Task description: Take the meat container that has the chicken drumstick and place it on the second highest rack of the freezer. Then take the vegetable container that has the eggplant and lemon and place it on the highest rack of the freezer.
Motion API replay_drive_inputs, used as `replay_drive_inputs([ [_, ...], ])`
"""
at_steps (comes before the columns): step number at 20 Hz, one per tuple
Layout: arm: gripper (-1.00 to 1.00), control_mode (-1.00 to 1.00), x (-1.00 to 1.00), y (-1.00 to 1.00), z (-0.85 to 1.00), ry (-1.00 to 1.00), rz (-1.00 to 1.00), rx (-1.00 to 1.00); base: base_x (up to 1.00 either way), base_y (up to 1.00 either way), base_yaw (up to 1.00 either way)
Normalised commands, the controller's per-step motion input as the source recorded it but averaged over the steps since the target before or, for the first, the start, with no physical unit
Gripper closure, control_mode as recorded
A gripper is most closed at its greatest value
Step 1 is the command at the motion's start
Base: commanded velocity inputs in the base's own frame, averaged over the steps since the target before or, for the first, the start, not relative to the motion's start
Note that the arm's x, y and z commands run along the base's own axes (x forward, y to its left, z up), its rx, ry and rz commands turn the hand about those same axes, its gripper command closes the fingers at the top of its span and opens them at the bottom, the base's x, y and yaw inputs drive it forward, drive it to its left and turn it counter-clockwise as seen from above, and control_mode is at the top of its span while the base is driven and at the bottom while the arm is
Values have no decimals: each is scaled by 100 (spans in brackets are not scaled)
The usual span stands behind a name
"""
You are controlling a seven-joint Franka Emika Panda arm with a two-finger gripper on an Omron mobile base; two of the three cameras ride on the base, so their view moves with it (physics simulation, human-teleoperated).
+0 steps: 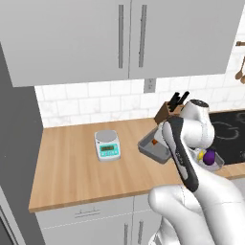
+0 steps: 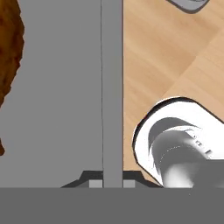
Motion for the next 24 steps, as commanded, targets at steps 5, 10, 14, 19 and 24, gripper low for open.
replay_drive_inputs([
  [5, 100, -100, -42, 0, 74, -15, 0, 0, 0, 0, 0],
  [10, 100, -100, -34, -2, 61, -3, 0, 0, 0, 0, 0],
  [14, 100, -100, -21, -10, 46, 7, 0, 0, 0, 0, 0],
  [19, 100, -100, -3, -18, 6, 4, 0, 1, 0, 0, 0],
  [24, 100, -100, 0, 0, 0, 0, 0, 0, 0, 0, 0],
])
